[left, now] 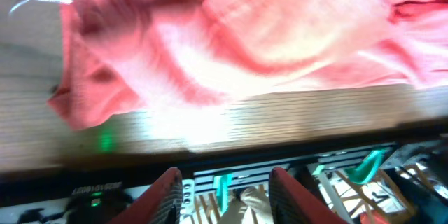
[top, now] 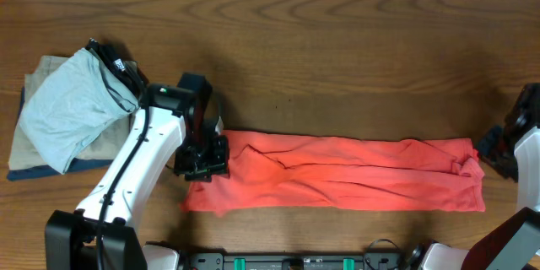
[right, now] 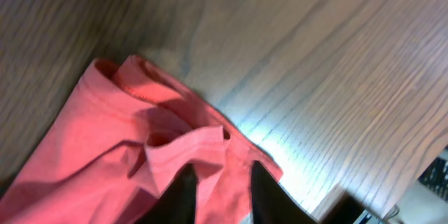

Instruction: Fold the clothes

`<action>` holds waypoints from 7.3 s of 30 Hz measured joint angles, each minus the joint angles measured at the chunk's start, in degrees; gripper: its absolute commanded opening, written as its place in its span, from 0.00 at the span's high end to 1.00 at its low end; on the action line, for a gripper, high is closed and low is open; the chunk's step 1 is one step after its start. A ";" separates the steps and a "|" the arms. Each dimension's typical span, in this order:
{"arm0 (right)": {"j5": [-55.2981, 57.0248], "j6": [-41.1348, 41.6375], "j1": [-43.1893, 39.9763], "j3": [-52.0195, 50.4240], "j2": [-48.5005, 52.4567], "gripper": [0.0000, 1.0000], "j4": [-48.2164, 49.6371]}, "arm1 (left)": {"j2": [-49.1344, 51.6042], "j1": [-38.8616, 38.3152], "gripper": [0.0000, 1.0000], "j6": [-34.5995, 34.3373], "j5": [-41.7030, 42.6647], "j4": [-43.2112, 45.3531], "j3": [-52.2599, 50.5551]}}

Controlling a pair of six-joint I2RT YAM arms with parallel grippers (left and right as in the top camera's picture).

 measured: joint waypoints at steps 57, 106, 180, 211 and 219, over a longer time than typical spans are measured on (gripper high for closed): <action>-14.45 -20.90 -4.90 0.46 18.51 0.99 10.51 | 0.00 0.02 0.35 -2.86 -7.50 12.72 -0.33; -26.43 -3.08 47.12 13.49 12.72 0.49 -12.66 | 0.00 0.02 0.34 -2.89 -7.69 13.75 -0.35; -18.10 -7.78 48.74 3.48 12.13 0.63 -5.38 | 0.00 0.02 0.13 -3.50 -7.74 13.31 -1.16; -18.34 -1.66 53.31 2.40 12.90 0.99 5.68 | 0.00 0.02 0.11 -5.27 -7.72 18.23 -9.84; -19.32 -1.81 53.44 1.88 12.76 0.99 1.64 | 0.00 0.02 0.10 -5.42 -7.74 18.25 -9.84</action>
